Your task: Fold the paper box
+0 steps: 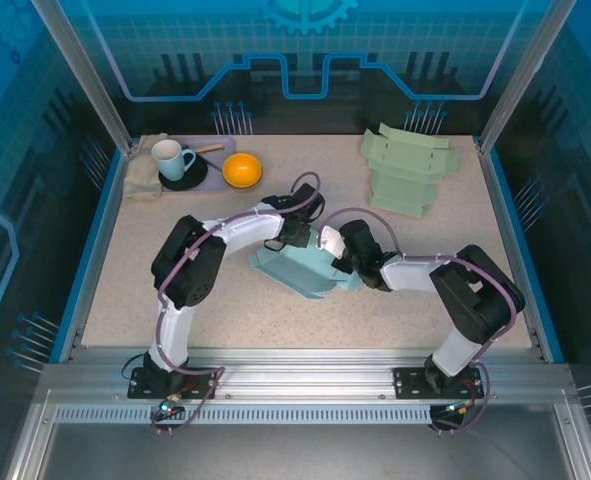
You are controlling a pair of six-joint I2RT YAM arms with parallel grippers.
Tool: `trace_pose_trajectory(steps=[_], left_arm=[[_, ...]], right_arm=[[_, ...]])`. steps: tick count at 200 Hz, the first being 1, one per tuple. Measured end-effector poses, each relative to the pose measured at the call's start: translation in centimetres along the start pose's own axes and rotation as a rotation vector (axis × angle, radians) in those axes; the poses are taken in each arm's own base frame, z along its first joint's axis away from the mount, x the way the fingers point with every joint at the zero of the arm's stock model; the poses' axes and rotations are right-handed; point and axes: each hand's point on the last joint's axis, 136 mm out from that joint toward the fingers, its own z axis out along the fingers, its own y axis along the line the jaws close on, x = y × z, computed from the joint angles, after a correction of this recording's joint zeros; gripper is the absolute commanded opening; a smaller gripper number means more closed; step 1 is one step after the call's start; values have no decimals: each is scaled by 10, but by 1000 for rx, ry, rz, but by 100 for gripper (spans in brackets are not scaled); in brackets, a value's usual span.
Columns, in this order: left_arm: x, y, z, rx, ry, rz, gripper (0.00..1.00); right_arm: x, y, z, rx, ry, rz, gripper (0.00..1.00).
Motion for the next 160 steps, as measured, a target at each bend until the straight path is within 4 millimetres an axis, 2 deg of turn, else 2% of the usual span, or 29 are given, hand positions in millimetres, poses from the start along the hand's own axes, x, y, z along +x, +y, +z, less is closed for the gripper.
trace_pose_trajectory(steps=[31,55,76,128,143,160], left_arm=[[2,8,-19,65,3,-43,41],[1,12,-41,121,-15,-67,41],[5,18,-52,190,-10,-98,41],[14,44,-45,383,38,-246,40],[11,41,-46,456,35,-263,40],[5,26,-48,556,22,-255,39]], right_arm=[[-3,-1,0,7,-15,3,0],[1,0,0,7,-7,1,0],[2,1,0,4,-4,0,0],[4,6,-1,-16,-10,-10,0],[2,9,-2,-33,-22,-26,0],[0,12,-3,-56,-35,-54,0]])
